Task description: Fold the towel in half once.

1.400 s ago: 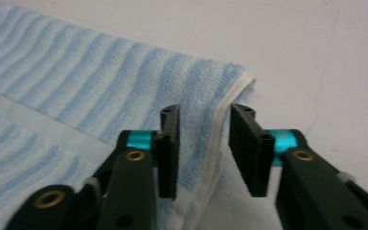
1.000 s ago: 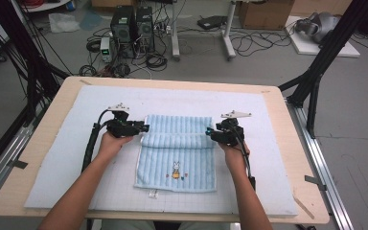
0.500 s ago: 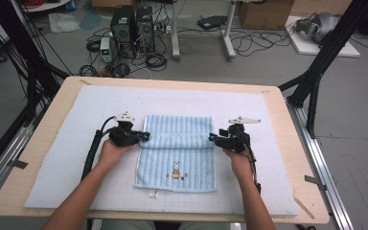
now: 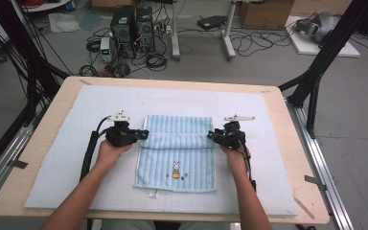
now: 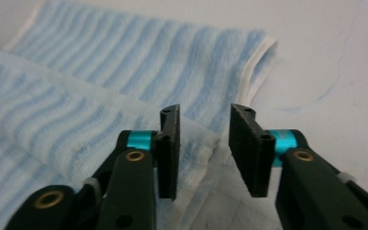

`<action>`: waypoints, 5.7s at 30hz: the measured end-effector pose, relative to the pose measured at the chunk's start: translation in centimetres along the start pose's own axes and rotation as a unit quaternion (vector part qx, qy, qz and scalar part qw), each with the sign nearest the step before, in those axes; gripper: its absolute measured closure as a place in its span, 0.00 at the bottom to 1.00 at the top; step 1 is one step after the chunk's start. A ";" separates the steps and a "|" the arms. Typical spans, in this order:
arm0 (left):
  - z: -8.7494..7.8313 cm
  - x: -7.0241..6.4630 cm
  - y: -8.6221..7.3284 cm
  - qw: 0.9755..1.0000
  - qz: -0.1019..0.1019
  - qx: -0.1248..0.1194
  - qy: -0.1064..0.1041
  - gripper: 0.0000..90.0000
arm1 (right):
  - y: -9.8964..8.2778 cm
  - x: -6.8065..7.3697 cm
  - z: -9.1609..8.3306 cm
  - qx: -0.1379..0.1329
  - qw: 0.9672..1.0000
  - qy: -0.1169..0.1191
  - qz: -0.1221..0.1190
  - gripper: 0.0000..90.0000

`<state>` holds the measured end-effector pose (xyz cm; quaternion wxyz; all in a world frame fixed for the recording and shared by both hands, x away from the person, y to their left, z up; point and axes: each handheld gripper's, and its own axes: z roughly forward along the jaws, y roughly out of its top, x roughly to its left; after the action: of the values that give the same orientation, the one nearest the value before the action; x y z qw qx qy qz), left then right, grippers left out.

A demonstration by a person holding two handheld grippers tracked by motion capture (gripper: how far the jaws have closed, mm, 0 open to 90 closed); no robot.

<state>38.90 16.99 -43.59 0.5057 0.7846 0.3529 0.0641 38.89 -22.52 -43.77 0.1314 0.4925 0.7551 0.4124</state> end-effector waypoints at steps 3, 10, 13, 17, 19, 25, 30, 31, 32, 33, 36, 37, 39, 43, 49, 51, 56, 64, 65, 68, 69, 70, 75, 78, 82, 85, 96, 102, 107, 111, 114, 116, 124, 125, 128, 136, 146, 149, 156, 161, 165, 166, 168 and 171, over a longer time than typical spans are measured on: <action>-0.3 -0.1 -0.3 1.000 -0.009 -0.007 -0.004 0.96 | -0.2 0.1 0.4 0.015 1.000 0.003 -0.009 0.90; -1.3 -0.5 -0.7 1.000 -0.015 -0.022 -0.016 0.96 | -0.2 0.9 -1.2 -0.009 0.999 0.010 -0.034 0.94; -1.9 -0.9 -0.8 0.999 -0.013 -0.025 -0.020 0.96 | -0.5 1.4 -2.1 -0.019 0.999 0.023 -0.039 0.95; -2.8 -1.7 -1.4 0.999 -0.011 -0.025 -0.034 0.96 | -1.2 2.2 -3.6 -0.030 0.998 0.038 -0.048 0.95; -3.1 -2.2 -1.8 0.999 -0.010 -0.025 -0.038 0.96 | -1.7 2.6 -4.3 -0.034 0.997 0.049 -0.049 0.95; -4.2 -3.2 -2.8 0.999 -0.002 -0.025 -0.045 0.96 | -3.2 3.4 -5.6 -0.047 0.996 0.059 -0.057 0.95; -4.4 -3.6 -3.1 0.999 0.000 -0.028 -0.043 0.96 | -4.2 3.3 -6.0 -0.041 0.995 0.047 -0.072 0.87; -4.4 -3.7 -3.1 0.999 0.001 -0.030 -0.043 0.96 | -4.3 3.2 -6.1 -0.041 0.995 0.063 -0.067 0.73; -4.4 -3.7 -3.1 0.999 0.002 -0.032 -0.042 0.96 | -4.3 3.2 -6.2 -0.039 0.995 0.064 -0.061 0.65; -4.4 -3.7 -3.1 0.999 0.002 -0.031 -0.042 0.96 | -4.3 3.2 -6.3 -0.038 0.995 0.062 -0.072 0.60; -4.4 -3.7 -3.2 0.999 0.003 -0.030 -0.043 0.96 | -4.4 3.4 -6.4 -0.026 0.993 0.072 -0.092 0.50; -4.4 -3.7 -3.2 0.999 0.002 -0.030 -0.042 0.96 | -4.4 3.5 -6.2 -0.021 0.993 0.066 -0.099 0.48; -4.4 -3.7 -3.2 0.999 0.002 -0.032 -0.042 0.96 | -4.5 3.4 -5.7 -0.011 0.993 0.063 -0.103 0.54; -4.5 -3.6 -3.2 0.999 0.004 -0.032 -0.042 0.96 | -4.6 3.6 -5.3 -0.006 0.989 0.067 -0.131 0.88; -4.8 -3.9 -3.2 0.998 0.003 -0.039 -0.047 0.95 | -4.6 3.3 -6.5 -0.026 0.989 0.079 -0.122 0.94; -5.1 -4.2 -3.2 0.998 0.006 -0.042 -0.050 0.95 | -4.7 3.3 -7.0 -0.034 0.989 0.086 -0.118 0.94; -5.9 -4.8 -3.7 0.997 0.010 -0.043 -0.056 0.95 | -5.3 3.8 -8.3 -0.042 0.986 0.098 -0.127 0.94; -6.8 -6.1 -4.7 0.997 0.022 -0.030 -0.070 0.95 | -6.8 4.8 -10.0 -0.034 0.984 0.107 -0.141 0.94; -6.9 -6.2 -4.8 0.997 0.023 -0.026 -0.071 0.95 | -7.0 4.9 -10.0 -0.032 0.983 0.109 -0.142 0.94; -7.1 -6.4 -5.2 0.997 0.023 -0.020 -0.076 0.95 | -7.5 5.2 -10.3 -0.023 0.983 0.111 -0.145 0.94; -7.2 -6.5 -5.4 0.997 0.022 -0.019 -0.077 0.95 | -7.6 5.3 -10.3 -0.021 0.982 0.114 -0.147 0.94; -7.3 -6.6 -5.5 0.997 0.023 -0.017 -0.078 0.95 | -7.7 5.4 -10.4 -0.020 0.982 0.115 -0.150 0.94; -7.3 -6.9 -6.3 0.996 0.020 -0.001 -0.089 0.94 | -8.2 5.6 -10.4 -0.006 0.980 0.113 -0.161 0.94; -7.4 -6.7 -6.4 0.996 0.006 -0.005 -0.086 0.86 | -8.5 5.6 -10.6 -0.001 0.980 0.111 -0.166 0.94; -7.8 -6.2 -6.2 0.997 -0.009 -0.026 -0.071 0.79 | -8.9 5.8 -10.8 0.013 0.977 0.126 -0.170 0.93; -7.9 -5.8 -6.2 0.997 -0.021 -0.038 -0.056 0.77 | -9.0 5.8 -10.8 0.032 0.977 0.138 -0.161 0.74; -6.5 -6.1 -6.3 0.999 -0.035 0.000 -0.031 0.66 | -7.9 6.2 -9.3 0.009 0.986 0.096 -0.139 0.64; -5.8 -6.4 -6.9 0.998 -0.033 0.030 -0.037 0.62 | -8.3 6.8 -8.3 0.032 0.981 0.105 -0.160 0.65; -4.6 -7.2 -6.8 0.998 -0.004 0.055 -0.020 0.83 | -8.6 6.8 -7.3 0.057 0.980 0.089 -0.167 0.91; -4.8 -7.4 -6.6 0.998 0.003 0.053 -0.025 0.97 | -8.5 6.8 -7.3 0.059 0.979 0.091 -0.174 0.99; -5.6 -7.4 -6.2 0.999 0.001 0.029 -0.040 0.97 | -8.5 6.7 -7.5 0.051 0.980 0.097 -0.165 0.99; -5.9 -7.4 -6.1 0.999 -0.003 0.016 -0.044 0.97 | -8.4 6.7 -7.7 0.041 0.980 0.100 -0.165 0.99; -6.0 -7.2 -6.2 0.999 -0.007 0.012 -0.050 0.97 | -8.2 6.8 -7.1 0.047 0.984 0.088 -0.146 0.69; -6.1 -7.3 -6.2 0.999 -0.009 0.011 -0.052 0.97 | -8.3 6.9 -6.8 0.054 0.983 0.082 -0.158 0.73; -6.1 -7.2 -6.2 0.998 -0.008 0.009 -0.054 0.97 | -8.2 6.9 -6.9 0.051 0.982 0.078 -0.166 0.96; -7.0 -7.4 -6.1 0.998 -0.012 -0.010 -0.068 0.97 | -7.8 6.9 -8.1 0.033 0.981 0.088 -0.168 0.97; -6.4 -7.3 -6.6 0.998 -0.021 0.032 -0.059 0.83 | -8.2 7.2 -8.0 0.063 0.981 0.065 -0.173 0.76; -6.7 -7.1 -6.4 0.999 -0.021 0.013 -0.038 0.73 | -8.0 7.1 -8.5 0.040 0.983 0.068 -0.167 0.74; -6.6 -6.6 -5.3 0.999 -0.008 -0.022 -0.027 0.68 | -8.5 8.1 -7.8 0.043 0.972 0.138 -0.186 0.78; -5.9 -5.9 -4.3 0.999 -0.004 -0.034 -0.017 0.66 | -8.8 9.1 -6.9 0.061 0.962 0.117 -0.238 0.74; -5.2 -5.2 -3.5 0.999 -0.005 -0.041 -0.010 0.64 | -8.6 8.7 -7.5 0.087 0.954 0.150 -0.244 0.76; -5.0 -5.0 -3.4 0.999 -0.004 -0.041 -0.008 0.64 | -8.6 8.5 -7.8 0.088 0.953 0.153 -0.246 0.75; -4.6 -4.8 -3.2 0.999 0.000 -0.038 -0.004 0.64 | -8.6 7.9 -8.2 0.073 0.958 0.166 -0.224 0.74; -4.1 -4.7 -3.1 0.999 0.004 -0.034 -0.002 0.64 | -8.4 7.6 -8.5 0.033 0.961 0.192 -0.194 0.81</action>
<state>32.04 17.90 -43.09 0.5324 0.7684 0.3466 0.0770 24.73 -21.69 -43.18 0.0452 0.2522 0.8603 0.4408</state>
